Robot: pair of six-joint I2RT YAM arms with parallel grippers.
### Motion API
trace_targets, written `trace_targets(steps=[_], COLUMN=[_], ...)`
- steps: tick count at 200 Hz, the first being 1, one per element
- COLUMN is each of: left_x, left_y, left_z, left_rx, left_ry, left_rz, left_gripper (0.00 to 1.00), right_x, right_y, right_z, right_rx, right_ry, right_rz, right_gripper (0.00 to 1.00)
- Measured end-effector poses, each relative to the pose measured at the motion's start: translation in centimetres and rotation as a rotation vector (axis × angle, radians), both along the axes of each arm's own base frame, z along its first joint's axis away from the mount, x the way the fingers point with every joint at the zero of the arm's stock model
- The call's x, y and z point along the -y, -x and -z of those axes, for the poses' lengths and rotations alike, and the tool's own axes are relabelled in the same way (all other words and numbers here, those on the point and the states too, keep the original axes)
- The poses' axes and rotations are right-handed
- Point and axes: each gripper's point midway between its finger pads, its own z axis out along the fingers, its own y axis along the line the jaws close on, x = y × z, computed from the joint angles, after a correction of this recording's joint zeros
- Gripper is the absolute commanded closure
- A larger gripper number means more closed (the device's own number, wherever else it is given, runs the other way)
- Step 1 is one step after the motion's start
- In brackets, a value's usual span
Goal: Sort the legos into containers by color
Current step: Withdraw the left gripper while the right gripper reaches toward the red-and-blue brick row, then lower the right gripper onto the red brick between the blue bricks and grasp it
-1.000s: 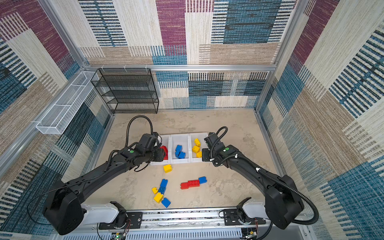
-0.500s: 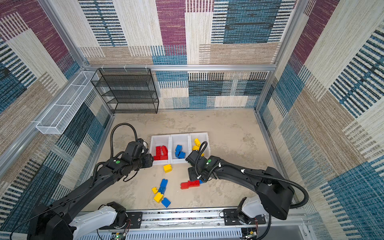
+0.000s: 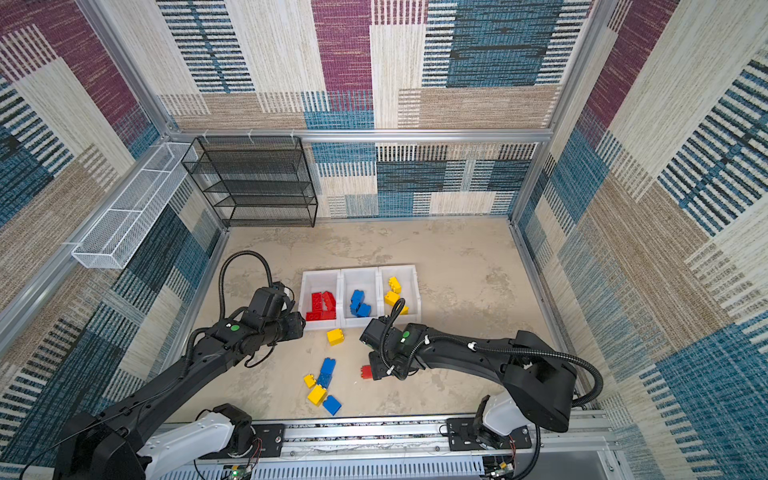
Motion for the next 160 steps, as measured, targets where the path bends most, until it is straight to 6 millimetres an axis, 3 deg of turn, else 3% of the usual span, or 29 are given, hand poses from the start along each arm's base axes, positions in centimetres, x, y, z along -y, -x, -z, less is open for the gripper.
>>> trace_targets(steps=[64,160], left_x=[-0.1,-0.1], left_y=[0.2,0.2], left_z=[0.4,0.3], left_rx=[-0.009,-0.007], left_ry=[-0.002,0.001], left_rz=[0.000,-0.001], left_gripper=[0.49,0.49], right_x=[0.4,-0.9], right_y=[1.1,0.1], right_z=[0.5,1.5], right_rx=[-0.031,-0.029], right_ry=[-0.014,-0.019], right_rz=[0.020,0.041], right_gripper=[0.25,0.32])
